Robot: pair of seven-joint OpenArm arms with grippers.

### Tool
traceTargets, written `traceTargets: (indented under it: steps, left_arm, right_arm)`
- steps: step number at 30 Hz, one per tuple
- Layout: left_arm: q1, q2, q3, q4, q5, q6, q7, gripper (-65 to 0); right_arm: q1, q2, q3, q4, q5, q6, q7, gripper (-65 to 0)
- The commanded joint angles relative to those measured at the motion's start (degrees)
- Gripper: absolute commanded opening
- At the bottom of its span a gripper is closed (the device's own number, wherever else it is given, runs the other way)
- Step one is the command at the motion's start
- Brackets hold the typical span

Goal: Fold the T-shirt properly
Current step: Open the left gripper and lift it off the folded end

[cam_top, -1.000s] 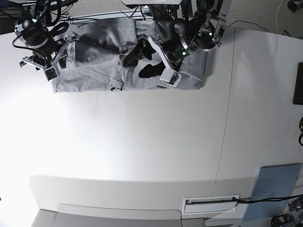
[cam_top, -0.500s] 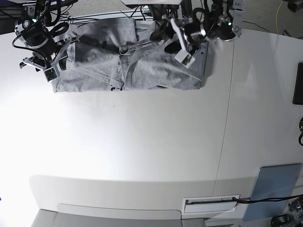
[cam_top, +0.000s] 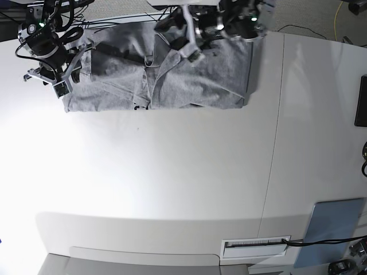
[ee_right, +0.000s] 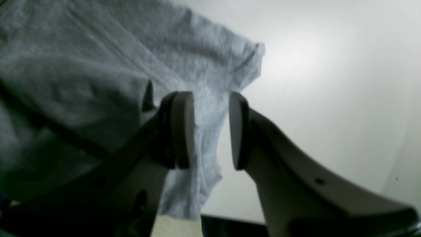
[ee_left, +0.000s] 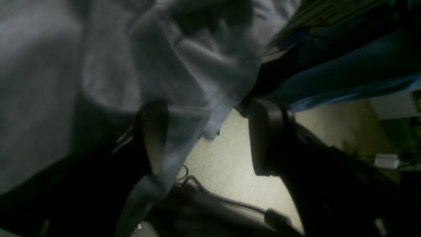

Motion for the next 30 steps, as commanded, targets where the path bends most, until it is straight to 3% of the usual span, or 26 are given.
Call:
traceTargets:
  steps: [1,6,13,22,26,30]
  left_arm:
    - [-0.4,0.2,1.4,0.9,-1.1,-0.9,0.0,-26.8]
    - [-5.2,0.1,0.9,1.0,-2.7,-0.5,-0.1,-26.8]
    - [-9.5,0.2,-10.6,1.0,-20.6,-1.5,0.1,-26.8]
    - [-9.8,0.1,-31.1,1.0,-20.8,-1.5,0.9,-26.8]
    - [-9.8,0.1,-39.5,1.0,-20.9,-5.9,4.8,-26.8]
    - [-8.9,-1.4,-43.3,1.0,-20.9,-6.1,5.8,-26.8]
  right_arm:
    - [-0.1,0.6,0.4,1.0,0.0,-0.2,0.4,-46.4]
    - [-0.1,0.6,0.4,1.0,0.0,-0.2,-0.4,-46.4]
    - [-0.1,0.6,0.4,1.0,0.0,-0.2,0.3,-46.4]
    - [-0.2,0.6,0.5,0.7,0.0,-2.6,-1.2,-46.3]
    - [-0.2,0.6,1.6,-3.7,0.3,-2.7,-2.2,-46.3]
    - [-0.2,0.6,6.7,-9.0,4.9,-1.7,-1.1,-46.3]
